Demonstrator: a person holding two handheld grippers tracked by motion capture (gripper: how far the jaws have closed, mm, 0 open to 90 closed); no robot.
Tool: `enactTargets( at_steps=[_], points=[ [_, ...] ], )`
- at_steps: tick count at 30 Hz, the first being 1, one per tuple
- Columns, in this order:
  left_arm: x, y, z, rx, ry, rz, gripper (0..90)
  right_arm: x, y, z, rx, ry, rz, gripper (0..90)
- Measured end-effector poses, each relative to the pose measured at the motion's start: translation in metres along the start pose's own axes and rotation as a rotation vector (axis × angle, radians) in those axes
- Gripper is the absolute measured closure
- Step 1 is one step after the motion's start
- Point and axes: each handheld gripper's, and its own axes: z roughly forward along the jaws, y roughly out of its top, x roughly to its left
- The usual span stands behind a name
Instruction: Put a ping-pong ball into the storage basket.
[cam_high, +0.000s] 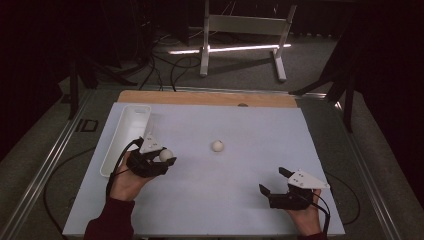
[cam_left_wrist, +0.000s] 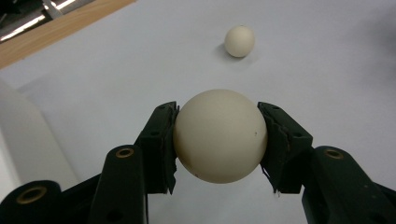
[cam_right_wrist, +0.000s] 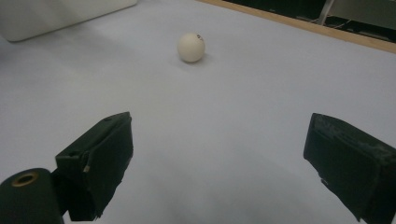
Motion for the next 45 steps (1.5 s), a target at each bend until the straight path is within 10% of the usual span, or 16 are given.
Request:
enactTargets(
  at_steps=[45],
  points=[
    [0.029,-0.012,-0.030,-0.073,0.091,-0.055,51.3,0.000,0.000,-0.001,-0.018,0.000,0.005,7.7]
  ],
)
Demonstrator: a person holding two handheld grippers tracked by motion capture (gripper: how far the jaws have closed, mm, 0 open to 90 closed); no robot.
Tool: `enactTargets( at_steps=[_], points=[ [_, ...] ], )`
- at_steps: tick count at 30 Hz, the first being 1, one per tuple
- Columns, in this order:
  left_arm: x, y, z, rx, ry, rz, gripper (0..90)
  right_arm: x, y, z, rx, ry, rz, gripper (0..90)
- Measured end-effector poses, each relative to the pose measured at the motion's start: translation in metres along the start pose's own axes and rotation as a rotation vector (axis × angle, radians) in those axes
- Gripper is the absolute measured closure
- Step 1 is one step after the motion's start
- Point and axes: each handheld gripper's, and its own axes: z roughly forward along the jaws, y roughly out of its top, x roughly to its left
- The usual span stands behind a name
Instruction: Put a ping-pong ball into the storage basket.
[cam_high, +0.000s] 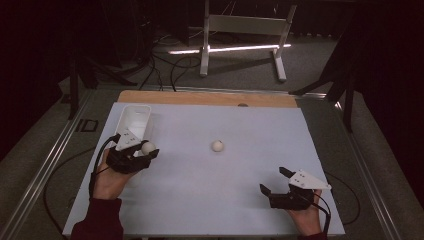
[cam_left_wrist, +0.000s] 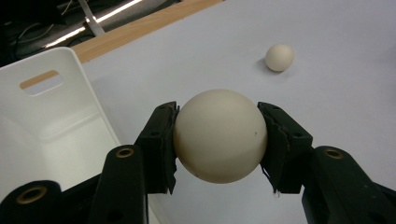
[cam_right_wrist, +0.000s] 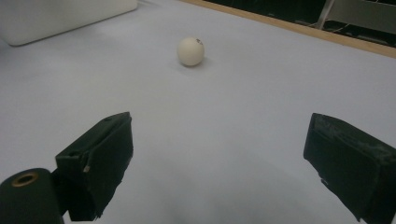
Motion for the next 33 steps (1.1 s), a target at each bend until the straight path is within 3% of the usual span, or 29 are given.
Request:
enactTargets(
  at_steps=[33],
  points=[
    [0.013,-0.005,-0.007,-0.008,0.018,-0.033,51.3,0.000,-0.001,0.001,0.006,0.003,-0.005,7.7]
  ],
)
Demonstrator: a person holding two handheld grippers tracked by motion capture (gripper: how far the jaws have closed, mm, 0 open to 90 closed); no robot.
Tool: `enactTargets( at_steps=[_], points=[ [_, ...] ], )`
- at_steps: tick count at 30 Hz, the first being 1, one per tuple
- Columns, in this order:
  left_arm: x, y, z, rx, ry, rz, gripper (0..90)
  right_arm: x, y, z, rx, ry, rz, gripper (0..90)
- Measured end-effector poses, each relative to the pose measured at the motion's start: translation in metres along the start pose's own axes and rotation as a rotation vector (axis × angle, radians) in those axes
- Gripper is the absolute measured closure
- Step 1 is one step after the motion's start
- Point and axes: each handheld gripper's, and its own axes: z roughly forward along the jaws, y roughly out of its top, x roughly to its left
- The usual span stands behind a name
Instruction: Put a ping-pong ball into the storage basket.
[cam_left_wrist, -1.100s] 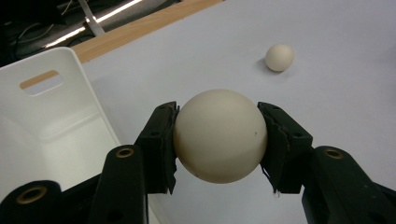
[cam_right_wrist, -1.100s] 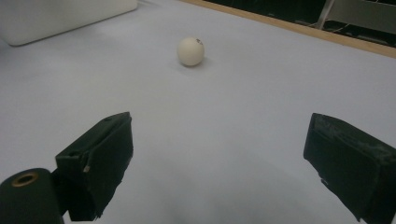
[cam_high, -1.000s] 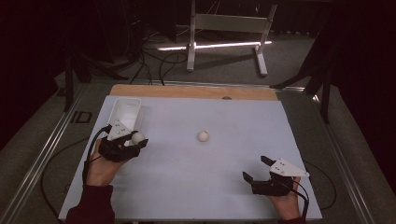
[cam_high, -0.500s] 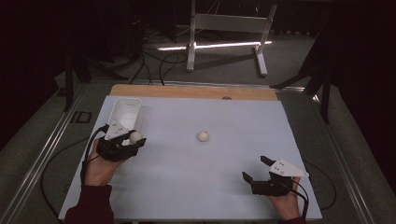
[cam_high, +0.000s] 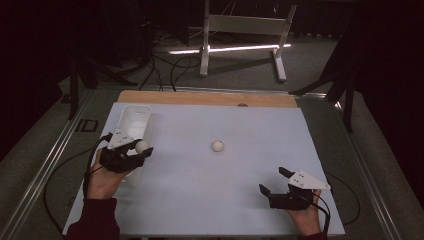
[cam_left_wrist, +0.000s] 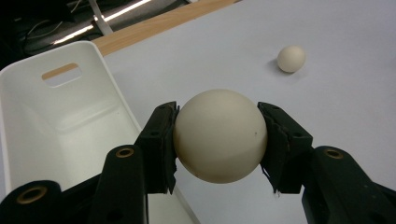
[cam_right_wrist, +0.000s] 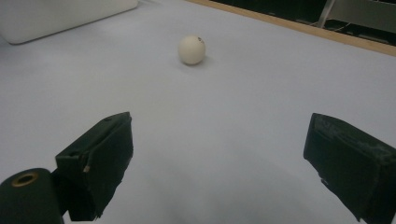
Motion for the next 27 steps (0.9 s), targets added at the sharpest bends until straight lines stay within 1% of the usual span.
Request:
enactTargets(
  at_steps=[27],
  points=[
    [0.011,-0.005,-0.006,-0.016,0.043,-0.035,51.3,0.000,0.000,-0.001,0.002,-0.008,0.003,7.7]
  ],
)
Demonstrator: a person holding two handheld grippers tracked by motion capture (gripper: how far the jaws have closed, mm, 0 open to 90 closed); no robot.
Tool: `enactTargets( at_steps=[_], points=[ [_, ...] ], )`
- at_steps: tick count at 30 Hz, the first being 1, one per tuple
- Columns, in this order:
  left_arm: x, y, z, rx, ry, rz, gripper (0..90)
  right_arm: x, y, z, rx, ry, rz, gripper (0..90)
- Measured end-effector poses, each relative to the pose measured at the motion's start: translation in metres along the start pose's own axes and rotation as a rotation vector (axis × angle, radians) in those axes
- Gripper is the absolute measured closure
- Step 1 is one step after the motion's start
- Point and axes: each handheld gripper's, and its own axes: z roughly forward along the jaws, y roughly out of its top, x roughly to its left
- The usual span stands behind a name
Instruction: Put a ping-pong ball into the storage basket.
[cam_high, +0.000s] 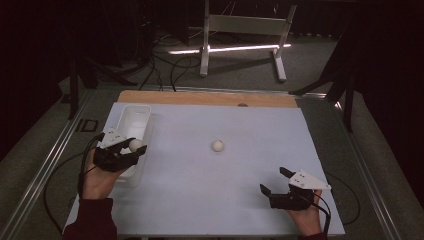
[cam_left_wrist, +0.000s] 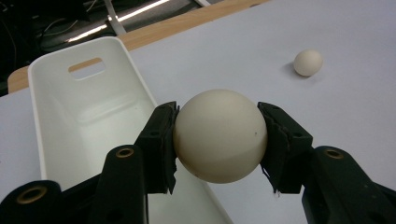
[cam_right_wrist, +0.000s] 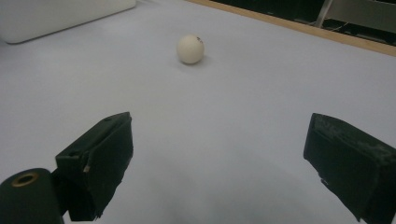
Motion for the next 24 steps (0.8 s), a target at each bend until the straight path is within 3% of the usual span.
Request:
enactTargets(
  at_steps=[24],
  points=[
    [0.0100,-0.0071,0.0024,0.006,0.023,-0.026,51.2,-0.0008,-0.0001,-0.0006,-0.002,-0.001,-0.003,7.7]
  ],
)
